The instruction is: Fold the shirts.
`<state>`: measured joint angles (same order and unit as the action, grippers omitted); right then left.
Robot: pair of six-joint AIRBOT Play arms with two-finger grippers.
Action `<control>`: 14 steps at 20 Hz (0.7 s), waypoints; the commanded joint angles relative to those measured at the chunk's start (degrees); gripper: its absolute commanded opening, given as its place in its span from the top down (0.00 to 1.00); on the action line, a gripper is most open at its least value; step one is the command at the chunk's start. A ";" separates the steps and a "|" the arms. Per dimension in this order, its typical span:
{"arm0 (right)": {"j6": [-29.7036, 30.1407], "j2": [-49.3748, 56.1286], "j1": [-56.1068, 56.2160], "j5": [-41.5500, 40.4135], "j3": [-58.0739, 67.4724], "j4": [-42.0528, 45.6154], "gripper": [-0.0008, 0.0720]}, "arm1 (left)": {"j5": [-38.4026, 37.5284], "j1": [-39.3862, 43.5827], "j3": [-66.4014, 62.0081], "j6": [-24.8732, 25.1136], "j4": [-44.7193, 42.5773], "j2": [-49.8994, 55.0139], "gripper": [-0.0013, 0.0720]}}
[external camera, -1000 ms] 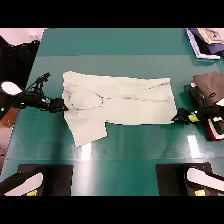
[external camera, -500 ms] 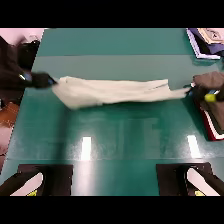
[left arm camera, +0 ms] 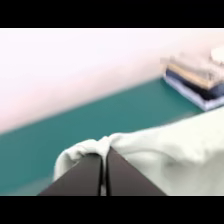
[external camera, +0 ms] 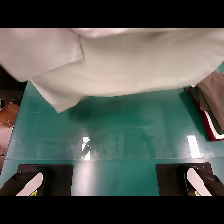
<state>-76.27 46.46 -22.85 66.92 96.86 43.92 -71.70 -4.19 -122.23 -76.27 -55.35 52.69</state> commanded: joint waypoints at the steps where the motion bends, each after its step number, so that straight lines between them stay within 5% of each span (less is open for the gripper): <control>1: -3.32 -0.57 -3.50 5.03 11.74 -0.20 0.97 | 5.27 -0.02 -4.85 -1.36 -0.13 -5.09 0.95; 8: -13.81 5.46 -19.93 20.59 24.74 6.56 0.98 | 6.49 -0.02 -1.22 -1.57 -4.87 -7.85 0.95; 14: -16.79 16.13 -16.74 32.20 12.98 9.31 0.98 | -4.33 -0.02 18.16 -3.26 -8.68 3.67 0.95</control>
<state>-91.20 57.60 -41.06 92.20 114.28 50.30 -69.97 -4.14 -110.91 -78.87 -62.15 50.89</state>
